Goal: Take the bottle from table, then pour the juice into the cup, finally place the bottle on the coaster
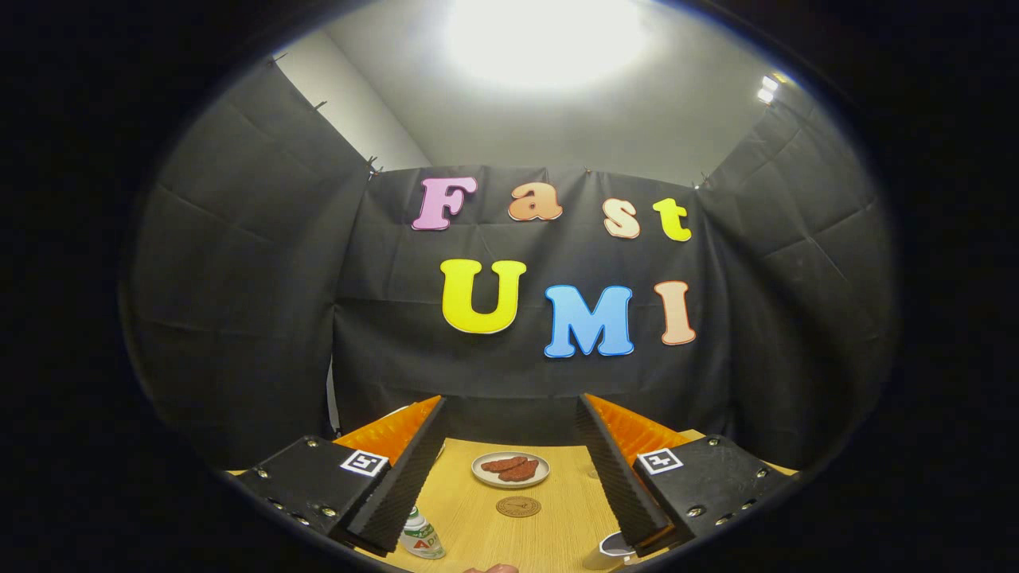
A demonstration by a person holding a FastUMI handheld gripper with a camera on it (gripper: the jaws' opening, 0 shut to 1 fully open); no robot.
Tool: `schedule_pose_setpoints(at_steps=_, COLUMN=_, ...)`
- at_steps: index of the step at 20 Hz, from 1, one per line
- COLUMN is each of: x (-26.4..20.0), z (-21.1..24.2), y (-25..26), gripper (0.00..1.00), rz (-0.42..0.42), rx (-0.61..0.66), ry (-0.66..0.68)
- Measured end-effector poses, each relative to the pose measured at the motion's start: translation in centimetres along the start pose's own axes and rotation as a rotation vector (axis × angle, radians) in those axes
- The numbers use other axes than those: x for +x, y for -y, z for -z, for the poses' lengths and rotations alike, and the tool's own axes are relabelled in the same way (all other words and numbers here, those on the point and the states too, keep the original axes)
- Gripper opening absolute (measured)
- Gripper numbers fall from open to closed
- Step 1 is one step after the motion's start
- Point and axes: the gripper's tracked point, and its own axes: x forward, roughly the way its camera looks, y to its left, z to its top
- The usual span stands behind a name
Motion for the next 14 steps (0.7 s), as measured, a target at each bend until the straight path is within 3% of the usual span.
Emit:
schedule_pose_setpoints(at_steps=7, x=-0.2, z=0.4, y=0.1, gripper=0.98, rz=0.022, rx=0.003, ry=0.006)
schedule_pose_setpoints(at_steps=14, x=0.5, z=2.9, y=-3.9, gripper=0.98, rz=-0.015, rx=0.017, ry=0.008)
